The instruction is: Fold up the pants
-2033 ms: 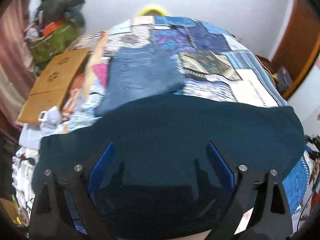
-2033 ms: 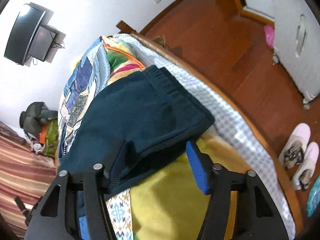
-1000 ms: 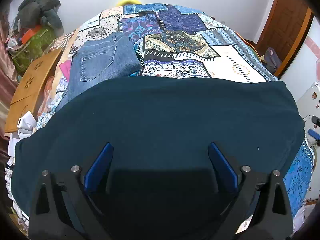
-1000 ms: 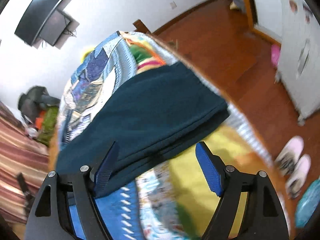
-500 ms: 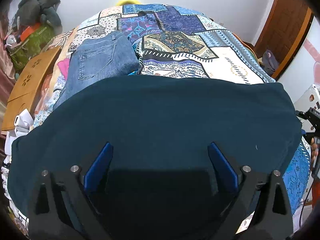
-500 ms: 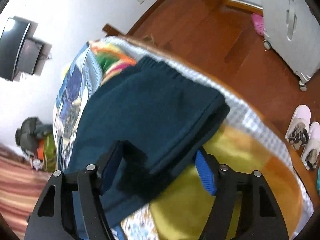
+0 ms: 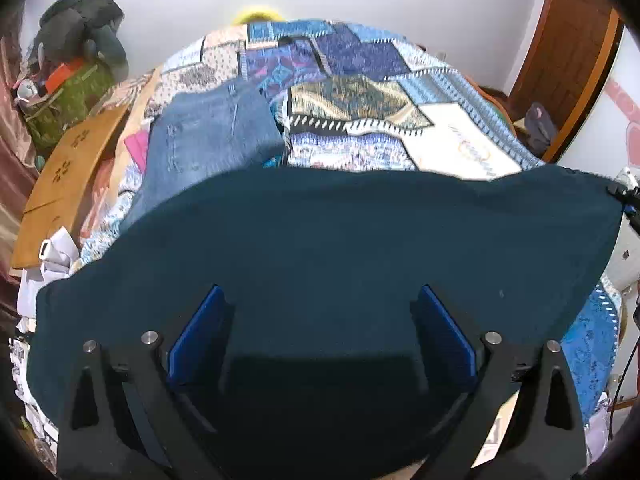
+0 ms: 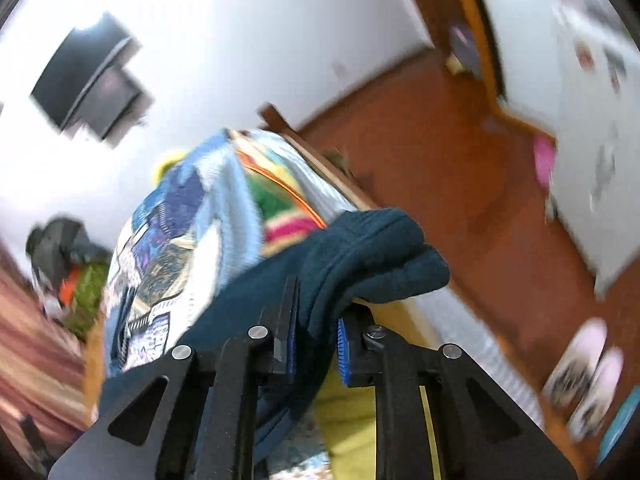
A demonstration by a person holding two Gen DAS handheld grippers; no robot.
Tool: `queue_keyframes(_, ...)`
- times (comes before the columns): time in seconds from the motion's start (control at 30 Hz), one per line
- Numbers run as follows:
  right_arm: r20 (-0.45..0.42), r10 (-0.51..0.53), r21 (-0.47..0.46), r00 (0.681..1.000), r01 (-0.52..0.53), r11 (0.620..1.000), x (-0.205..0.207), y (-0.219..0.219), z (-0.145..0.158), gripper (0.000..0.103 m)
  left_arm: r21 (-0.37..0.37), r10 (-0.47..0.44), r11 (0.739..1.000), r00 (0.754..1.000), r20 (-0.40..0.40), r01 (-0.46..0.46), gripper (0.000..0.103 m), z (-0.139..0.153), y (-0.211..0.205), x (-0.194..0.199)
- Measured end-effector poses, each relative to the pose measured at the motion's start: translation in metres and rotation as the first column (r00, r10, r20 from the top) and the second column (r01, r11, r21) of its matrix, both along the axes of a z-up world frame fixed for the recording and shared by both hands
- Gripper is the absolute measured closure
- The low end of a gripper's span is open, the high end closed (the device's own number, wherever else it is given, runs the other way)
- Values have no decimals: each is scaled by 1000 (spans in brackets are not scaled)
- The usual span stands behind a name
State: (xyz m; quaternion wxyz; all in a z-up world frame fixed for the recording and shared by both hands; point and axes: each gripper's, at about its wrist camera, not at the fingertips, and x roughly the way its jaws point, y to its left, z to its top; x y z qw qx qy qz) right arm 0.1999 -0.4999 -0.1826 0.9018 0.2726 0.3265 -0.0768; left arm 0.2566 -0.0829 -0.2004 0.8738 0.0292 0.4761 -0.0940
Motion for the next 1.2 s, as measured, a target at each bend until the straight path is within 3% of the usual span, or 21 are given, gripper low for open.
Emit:
queue_keyframes(0.07,51,59,-76,997,-55,996,-1,18,25,90,-13,4,1000,1000,21,-4,5,8,3,-2)
queue_keyframes(0.23,138,178,-129,974,-160,979,3,56,62,91,-53,23,998,997,74,-20,5,31,13,-9)
queue_keyframes(0.53,200,388,-169,900,-358,918,25,136,83,91,-67,46,997,990,136,-37,5,52,34,-28)
queue_keyframes(0.9,120,624,-99,772,-616,781,55,243,40,92,-100,106,991,986,126,-94,5,49,67,-40)
queue_keyframes(1.2,-51,763,-113,644,-763,636,35,304,-19,92,-103,125,988,988,92,-116,5,39,78,-44)
